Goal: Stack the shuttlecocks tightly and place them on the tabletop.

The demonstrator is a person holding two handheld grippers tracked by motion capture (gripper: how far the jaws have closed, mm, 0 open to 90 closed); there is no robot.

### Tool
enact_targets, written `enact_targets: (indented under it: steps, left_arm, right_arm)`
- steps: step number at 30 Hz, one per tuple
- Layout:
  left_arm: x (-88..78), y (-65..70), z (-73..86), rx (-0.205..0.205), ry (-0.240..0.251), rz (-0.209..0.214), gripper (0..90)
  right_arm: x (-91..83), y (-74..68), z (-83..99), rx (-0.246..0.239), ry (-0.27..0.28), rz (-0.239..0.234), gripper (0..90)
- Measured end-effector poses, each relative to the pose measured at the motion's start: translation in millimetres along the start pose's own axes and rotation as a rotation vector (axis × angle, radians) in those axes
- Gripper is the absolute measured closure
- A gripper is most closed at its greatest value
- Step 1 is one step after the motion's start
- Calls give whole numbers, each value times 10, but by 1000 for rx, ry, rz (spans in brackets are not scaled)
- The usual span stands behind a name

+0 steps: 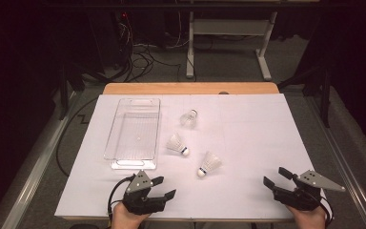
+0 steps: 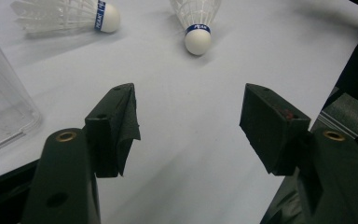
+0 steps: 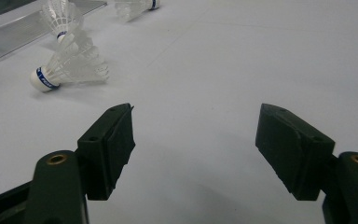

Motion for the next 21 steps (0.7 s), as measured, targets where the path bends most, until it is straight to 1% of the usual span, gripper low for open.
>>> enact_targets:
  steps: [4, 12, 19, 21]
  left_arm:
    - [33, 23, -44, 4, -3, 6, 375]
    - [91, 32, -107, 9, -20, 0, 376]
    - [118, 27, -157, 0, -35, -8, 380]
    - [125, 20, -190, -5, -46, -17, 380]
  right_arm:
    - [1, -1, 1, -2, -1, -2, 283]
    - [6, 3, 0, -8, -4, -1, 282]
    - [9, 6, 0, -13, -4, 1, 282]
    - [9, 6, 0, -13, -5, 2, 282]
Point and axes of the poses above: each handheld gripper's, and its own axes: x roughly forward along the jaws, z roughly out of its underside, y roughly to its right, the point moved 2 cm from there along x, roughly forward along the jaws, and after that the axes turned 15 degrees about -y, right-handed, at the moved point
